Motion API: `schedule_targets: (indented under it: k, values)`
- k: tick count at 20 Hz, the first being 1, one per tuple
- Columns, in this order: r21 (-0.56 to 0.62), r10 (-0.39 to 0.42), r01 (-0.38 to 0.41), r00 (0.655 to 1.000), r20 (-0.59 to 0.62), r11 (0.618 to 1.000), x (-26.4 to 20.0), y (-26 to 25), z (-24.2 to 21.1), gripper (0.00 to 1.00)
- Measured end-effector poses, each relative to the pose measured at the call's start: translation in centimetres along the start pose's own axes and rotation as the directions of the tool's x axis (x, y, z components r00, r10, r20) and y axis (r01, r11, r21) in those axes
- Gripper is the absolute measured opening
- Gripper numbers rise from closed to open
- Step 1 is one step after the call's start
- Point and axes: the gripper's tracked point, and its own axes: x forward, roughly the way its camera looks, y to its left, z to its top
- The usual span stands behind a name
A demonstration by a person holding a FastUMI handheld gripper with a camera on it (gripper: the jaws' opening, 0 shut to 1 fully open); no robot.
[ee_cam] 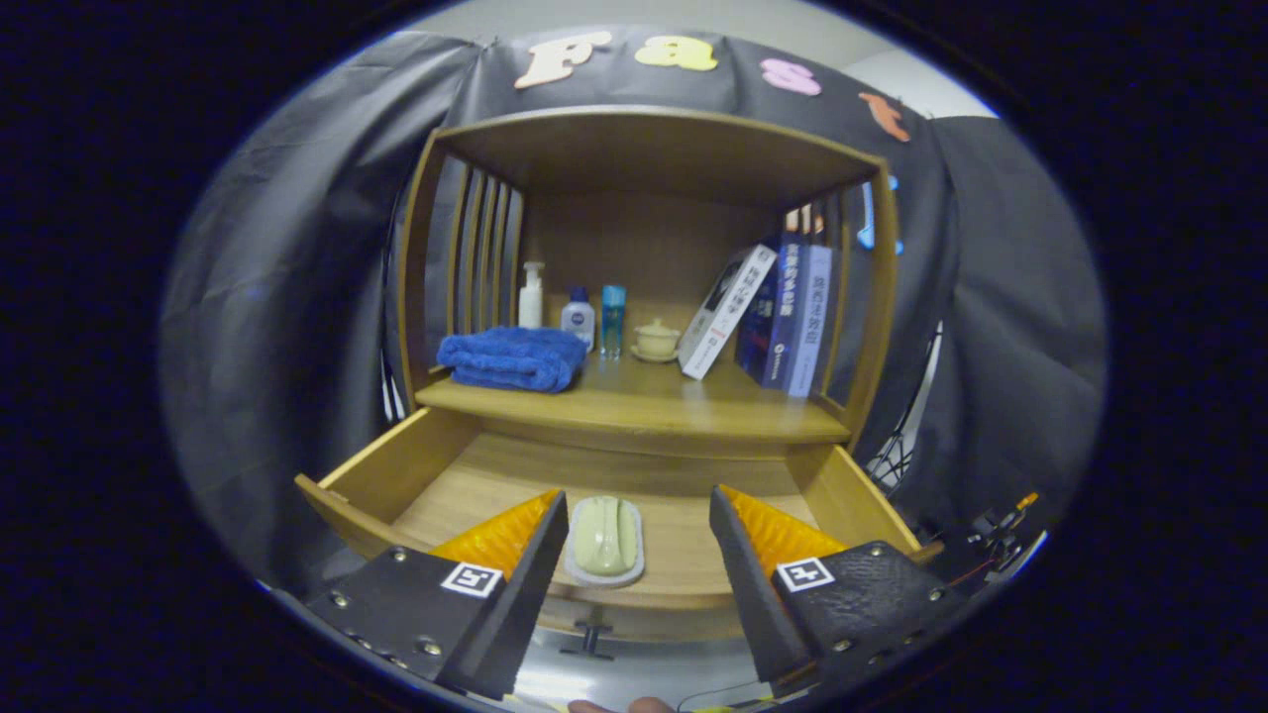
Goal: Pull open the drawer, take out the items inside it, and place them on the countertop above the cabinet.
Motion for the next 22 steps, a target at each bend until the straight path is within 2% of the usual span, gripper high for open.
schedule_targets:
  k: [2, 4, 7, 9, 10, 14, 15, 16, 18, 22]
  values:
    - [-0.010, 0.047, -0.049, 0.987, -0.152, 0.999, 2.9, 1.3, -1.6, 0.85]
    - [0.027, 0.108, -0.105, 0.953, -0.284, 0.994, 5.2, 3.2, -3.3, 0.86]
    - [-0.008, 0.066, -0.075, 0.915, -0.399, 0.997, 9.2, 2.7, -5.0, 0.86]
    - [-0.022, 0.067, -0.087, 0.883, -0.465, 0.996, 10.1, 4.1, -6.5, 0.83]
    - [-0.026, 0.065, -0.090, 0.861, -0.505, 0.996, 10.5, 3.8, -7.4, 0.73]
    - [0.017, 0.019, -0.011, 0.821, -0.570, 1.000, 12.3, 3.2, -9.6, 0.33]
    - [0.045, 0.036, -0.013, 0.826, -0.563, 0.999, 12.8, 3.7, -9.8, 0.32]
    - [0.055, 0.052, -0.026, 0.836, -0.547, 0.998, 12.8, 3.9, -9.3, 0.20]
    - [0.081, 0.091, -0.056, 0.842, -0.532, 0.995, 12.1, 4.9, -9.3, 0.17]
    - [0.072, 0.104, -0.084, 0.929, -0.354, 0.994, 11.4, 5.6, -6.0, 0.17]
